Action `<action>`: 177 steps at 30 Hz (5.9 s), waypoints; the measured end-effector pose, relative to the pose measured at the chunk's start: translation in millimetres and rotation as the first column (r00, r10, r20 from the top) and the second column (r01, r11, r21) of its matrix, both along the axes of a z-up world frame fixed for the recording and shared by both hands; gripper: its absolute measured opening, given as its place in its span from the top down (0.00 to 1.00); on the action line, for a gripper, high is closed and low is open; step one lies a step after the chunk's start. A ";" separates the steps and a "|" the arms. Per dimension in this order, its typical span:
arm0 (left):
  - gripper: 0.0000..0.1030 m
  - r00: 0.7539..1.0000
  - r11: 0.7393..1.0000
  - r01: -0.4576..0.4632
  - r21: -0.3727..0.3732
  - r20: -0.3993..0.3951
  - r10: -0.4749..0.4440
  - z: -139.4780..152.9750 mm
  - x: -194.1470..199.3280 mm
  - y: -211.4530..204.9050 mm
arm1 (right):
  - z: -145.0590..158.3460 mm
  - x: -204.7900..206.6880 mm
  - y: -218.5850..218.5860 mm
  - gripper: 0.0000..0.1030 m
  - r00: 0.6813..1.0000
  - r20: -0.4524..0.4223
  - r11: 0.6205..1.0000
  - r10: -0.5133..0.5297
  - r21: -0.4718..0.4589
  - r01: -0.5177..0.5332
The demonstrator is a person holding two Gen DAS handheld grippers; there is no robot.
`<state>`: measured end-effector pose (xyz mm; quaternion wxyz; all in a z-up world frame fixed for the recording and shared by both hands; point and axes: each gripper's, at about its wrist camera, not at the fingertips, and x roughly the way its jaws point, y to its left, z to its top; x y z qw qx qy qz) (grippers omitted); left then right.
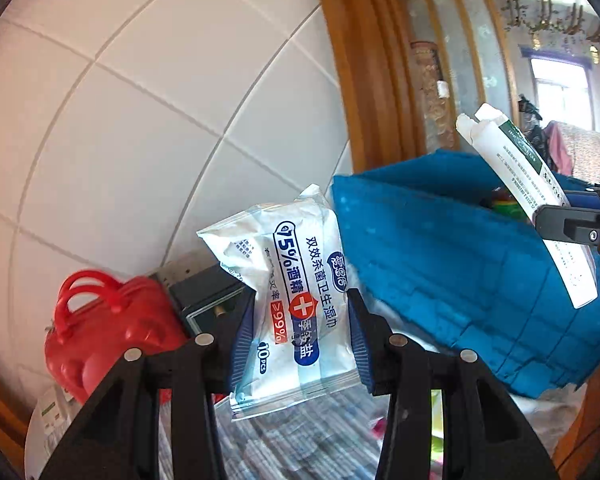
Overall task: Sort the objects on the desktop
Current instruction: 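Lift the wipes packet and cream tube over the blue bin and open both tools, then move both tools back down to the pink tube and wipes pack, then grasp the small pink tube with the right tool and lift it toward the bin, then lower the pink tube into the blue bin and open the right tool, then move both tools back down to the Tylenol box and wipes pack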
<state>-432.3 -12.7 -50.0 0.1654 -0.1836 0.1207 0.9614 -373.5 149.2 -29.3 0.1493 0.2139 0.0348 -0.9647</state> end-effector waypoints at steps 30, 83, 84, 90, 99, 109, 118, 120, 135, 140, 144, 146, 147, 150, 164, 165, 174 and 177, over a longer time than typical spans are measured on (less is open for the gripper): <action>0.01 0.982 0.984 0.166 0.069 -0.108 -0.158 93.8 10.3 266.4 | 59.1 15.1 309.0 0.13 0.936 -0.052 0.921 -0.348 -0.206 0.331; 0.46 0.828 0.951 0.300 -0.069 0.514 -0.224 -288.5 -34.3 29.7 | -291.8 31.7 -42.4 0.61 0.790 0.608 0.995 -0.077 0.002 0.095; 0.46 0.827 0.955 0.288 -0.065 0.519 -0.214 -291.1 -35.9 29.7 | -295.8 29.2 -43.1 0.61 0.787 0.613 0.997 -0.062 0.002 0.077; 0.45 0.827 0.969 0.245 -0.041 0.530 -0.187 -298.5 -42.2 33.2 | -308.4 16.0 -41.7 0.73 0.759 0.651 1.000 0.007 -0.004 -0.006; 0.83 0.785 0.953 0.302 0.000 0.567 -0.249 -294.2 -41.3 28.0 | -310.6 27.7 -55.2 0.83 0.770 0.638 0.990 0.004 0.104 -0.091; 0.83 0.798 0.955 0.295 0.022 0.544 -0.259 -276.2 -27.6 6.0 | -296.7 45.6 -55.6 0.83 0.769 0.638 0.993 -0.030 0.107 -0.049; 0.83 0.893 0.957 0.288 0.043 0.348 -0.284 -183.6 -1.5 -14.7 | -218.6 60.5 -61.9 0.83 0.882 0.469 0.991 -0.051 0.136 -0.014; 0.83 0.911 0.954 0.295 0.050 0.285 -0.297 -154.0 7.5 -15.3 | -190.0 63.8 -59.7 0.83 0.915 0.398 0.992 -0.071 0.128 0.021; 0.83 0.858 0.861 0.509 0.007 -0.086 -0.507 27.8 48.1 120.3 | 6.0 76.5 85.2 0.83 0.927 -0.084 0.931 -0.365 -0.059 0.361; 0.83 0.844 0.846 0.532 0.034 -0.097 -0.527 52.6 37.1 191.6 | 38.3 69.0 150.0 0.83 0.882 -0.110 0.888 -0.458 -0.090 0.450; 0.77 0.859 0.860 0.508 0.040 -0.089 -0.504 66.8 32.4 229.7 | 50.2 68.6 191.7 0.80 0.858 -0.103 0.863 -0.503 -0.109 0.493; 0.52 0.868 0.870 0.491 0.037 -0.107 -0.485 71.7 31.5 242.0 | 48.7 66.7 208.1 0.79 0.852 -0.105 0.857 -0.513 -0.125 0.501; 0.33 0.871 0.875 0.483 0.042 -0.123 -0.475 73.4 36.8 241.4 | 49.3 67.8 215.6 0.79 0.849 -0.106 0.853 -0.518 -0.132 0.504; 0.12 0.881 0.887 0.456 0.074 -0.181 -0.438 80.1 46.4 235.6 | 49.8 77.1 226.7 0.64 0.845 -0.114 0.849 -0.522 -0.162 0.503; 0.11 0.953 0.961 0.269 0.059 -0.162 -0.257 59.5 56.0 195.3 | 40.6 103.6 197.2 0.24 0.888 -0.125 0.891 -0.443 -0.176 0.419; 0.11 0.959 0.969 0.241 0.055 -0.167 -0.229 59.5 57.4 188.1 | 41.5 105.9 191.2 0.23 0.892 -0.125 0.894 -0.435 -0.182 0.410; 0.11 0.985 0.996 0.081 0.022 -0.154 -0.077 47.2 66.6 98.0 | 38.8 122.1 109.4 0.14 0.933 -0.104 0.923 -0.345 -0.219 0.317; 0.11 0.990 0.999 0.034 0.019 -0.135 -0.031 38.9 66.3 56.1 | 26.9 123.6 78.6 0.13 0.947 -0.067 0.928 -0.314 -0.231 0.291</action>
